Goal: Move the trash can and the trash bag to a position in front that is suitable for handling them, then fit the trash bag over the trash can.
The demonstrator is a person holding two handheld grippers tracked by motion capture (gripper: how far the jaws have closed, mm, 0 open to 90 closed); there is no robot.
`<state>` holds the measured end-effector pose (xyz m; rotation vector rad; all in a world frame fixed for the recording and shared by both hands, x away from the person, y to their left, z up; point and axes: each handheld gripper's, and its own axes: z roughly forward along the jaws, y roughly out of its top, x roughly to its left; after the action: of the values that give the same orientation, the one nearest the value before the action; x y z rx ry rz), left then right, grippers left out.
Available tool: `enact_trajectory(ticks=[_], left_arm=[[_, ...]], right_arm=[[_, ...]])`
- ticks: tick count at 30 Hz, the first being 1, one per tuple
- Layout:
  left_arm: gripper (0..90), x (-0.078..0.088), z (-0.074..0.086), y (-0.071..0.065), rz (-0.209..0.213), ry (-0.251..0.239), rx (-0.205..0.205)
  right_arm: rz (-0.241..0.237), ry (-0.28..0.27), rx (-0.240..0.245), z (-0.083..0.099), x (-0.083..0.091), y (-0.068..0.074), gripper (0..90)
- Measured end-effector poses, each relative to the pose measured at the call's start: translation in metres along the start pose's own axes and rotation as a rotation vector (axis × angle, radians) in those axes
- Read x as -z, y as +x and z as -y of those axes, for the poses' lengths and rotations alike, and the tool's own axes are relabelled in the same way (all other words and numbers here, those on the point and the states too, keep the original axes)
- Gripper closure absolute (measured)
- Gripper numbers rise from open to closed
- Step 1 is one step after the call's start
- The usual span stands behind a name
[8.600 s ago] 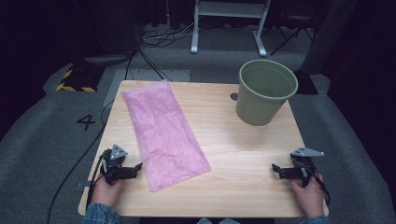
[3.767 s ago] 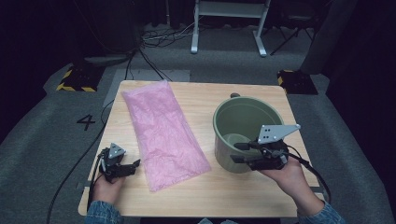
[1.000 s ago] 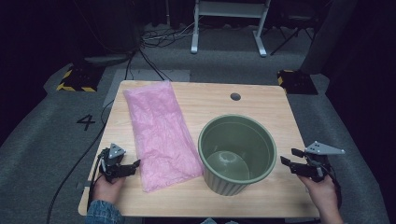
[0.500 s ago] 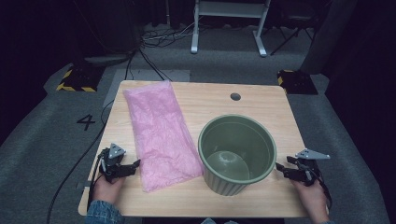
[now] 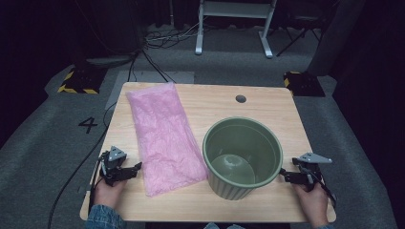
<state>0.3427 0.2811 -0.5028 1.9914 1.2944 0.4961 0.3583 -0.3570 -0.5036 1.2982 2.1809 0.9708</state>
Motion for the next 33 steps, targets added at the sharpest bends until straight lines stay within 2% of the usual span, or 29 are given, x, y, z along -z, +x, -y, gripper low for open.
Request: enact_trajectory(ticks=[3,6,10,14,16,19,22,24,25,28,29,31,33], left_arm=[[27.6,0.003,-0.001,0.000,-0.004,-0.007,-0.001],[27.9,0.010,-0.007,-0.001,-0.005,-0.036,-0.001],[28.2,0.018,-0.021,-0.003,-0.007,-0.066,-0.017],[27.9,0.021,-0.036,-0.003,-0.001,-0.075,-0.005],[27.8,0.020,-0.043,-0.002,0.016,-0.071,0.004],[27.3,0.013,-0.052,0.002,0.024,-0.041,0.004],[27.1,0.002,-0.059,0.010,0.016,-0.017,0.037],[26.4,-0.003,-0.064,0.011,-0.058,0.012,0.015],[26.4,-0.007,-0.068,0.010,-0.078,0.031,-0.003],[26.0,-0.020,-0.075,0.014,-0.054,0.037,0.001],[26.3,-0.025,-0.078,0.016,-0.047,0.053,0.008],[25.7,-0.035,-0.083,0.020,-0.055,0.086,0.020],[26.2,-0.043,-0.086,0.021,-0.058,0.096,0.025]], right_arm=[[-0.004,0.000,0.001,0.000,0.000,0.000,20.2],[-0.007,0.001,0.004,0.000,0.000,-0.001,20.1],[-0.008,0.002,0.004,0.000,-0.001,-0.001,20.0],[-0.009,0.002,0.004,-0.001,-0.001,-0.001,19.8],[-0.009,0.002,0.004,-0.001,-0.001,-0.001,19.8],[-0.009,0.002,0.004,-0.001,-0.001,-0.001,19.8],[-0.009,0.002,0.004,-0.001,-0.001,-0.001,19.8],[-0.009,0.002,0.004,-0.001,-0.001,-0.001,19.7],[-0.010,0.003,0.006,-0.001,-0.001,-0.001,19.6],[-0.015,0.004,0.008,-0.001,-0.001,0.000,19.6],[-0.016,0.004,0.009,-0.001,-0.001,0.000,19.6],[-0.016,0.004,0.009,-0.001,-0.001,0.000,19.6],[-0.016,0.003,0.008,-0.001,-0.001,0.000,19.6]])
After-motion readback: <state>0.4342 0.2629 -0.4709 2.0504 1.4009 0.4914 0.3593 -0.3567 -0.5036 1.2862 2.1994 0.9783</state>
